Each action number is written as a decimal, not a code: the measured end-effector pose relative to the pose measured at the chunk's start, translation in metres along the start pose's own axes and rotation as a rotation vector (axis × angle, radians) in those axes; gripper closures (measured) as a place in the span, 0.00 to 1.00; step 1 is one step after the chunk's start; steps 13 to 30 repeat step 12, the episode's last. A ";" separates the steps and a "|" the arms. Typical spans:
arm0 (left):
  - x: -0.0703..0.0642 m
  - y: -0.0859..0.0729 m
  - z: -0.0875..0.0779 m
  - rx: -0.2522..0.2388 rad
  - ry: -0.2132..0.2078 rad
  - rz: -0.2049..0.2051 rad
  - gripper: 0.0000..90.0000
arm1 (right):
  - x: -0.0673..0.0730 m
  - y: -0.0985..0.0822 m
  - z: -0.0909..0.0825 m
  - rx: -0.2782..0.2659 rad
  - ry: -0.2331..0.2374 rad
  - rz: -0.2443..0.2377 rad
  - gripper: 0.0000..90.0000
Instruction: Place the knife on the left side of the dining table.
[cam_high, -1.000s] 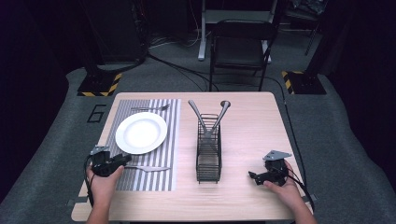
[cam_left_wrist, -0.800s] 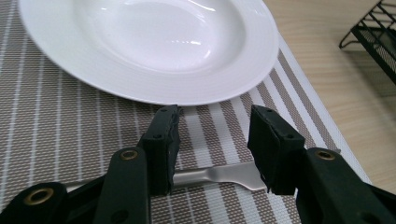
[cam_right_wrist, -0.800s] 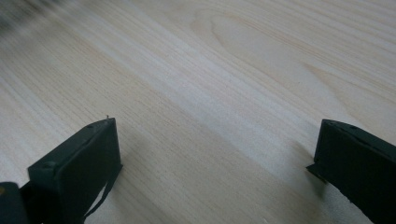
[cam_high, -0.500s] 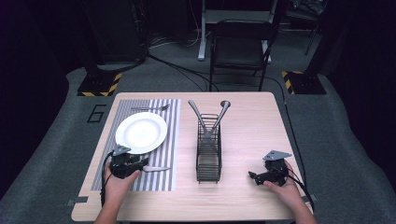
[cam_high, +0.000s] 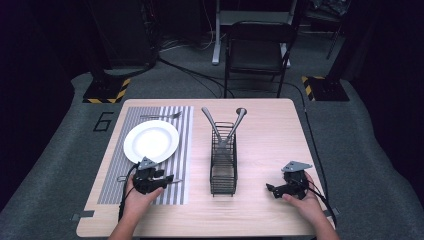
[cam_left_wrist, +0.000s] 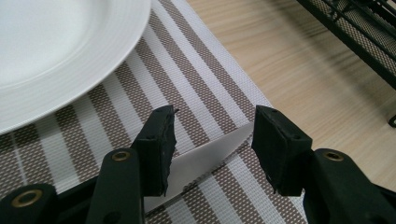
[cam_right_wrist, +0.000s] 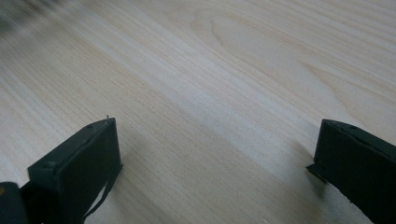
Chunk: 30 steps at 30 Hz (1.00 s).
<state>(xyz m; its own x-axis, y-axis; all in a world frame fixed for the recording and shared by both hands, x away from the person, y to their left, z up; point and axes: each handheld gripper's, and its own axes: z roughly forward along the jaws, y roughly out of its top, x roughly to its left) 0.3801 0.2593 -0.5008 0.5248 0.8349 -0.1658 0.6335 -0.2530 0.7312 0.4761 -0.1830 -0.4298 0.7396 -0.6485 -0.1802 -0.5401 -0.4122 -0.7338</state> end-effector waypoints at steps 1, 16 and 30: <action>-0.002 0.000 0.001 0.003 -0.002 0.010 0.54 | 0.000 0.000 0.000 0.000 0.000 0.000 0.00; -0.016 -0.001 0.013 0.033 -0.019 0.080 0.47 | 0.000 0.000 0.000 -0.001 0.000 -0.001 0.00; -0.016 -0.001 0.013 0.033 -0.019 0.080 0.47 | 0.000 0.000 0.000 -0.001 0.000 -0.001 0.00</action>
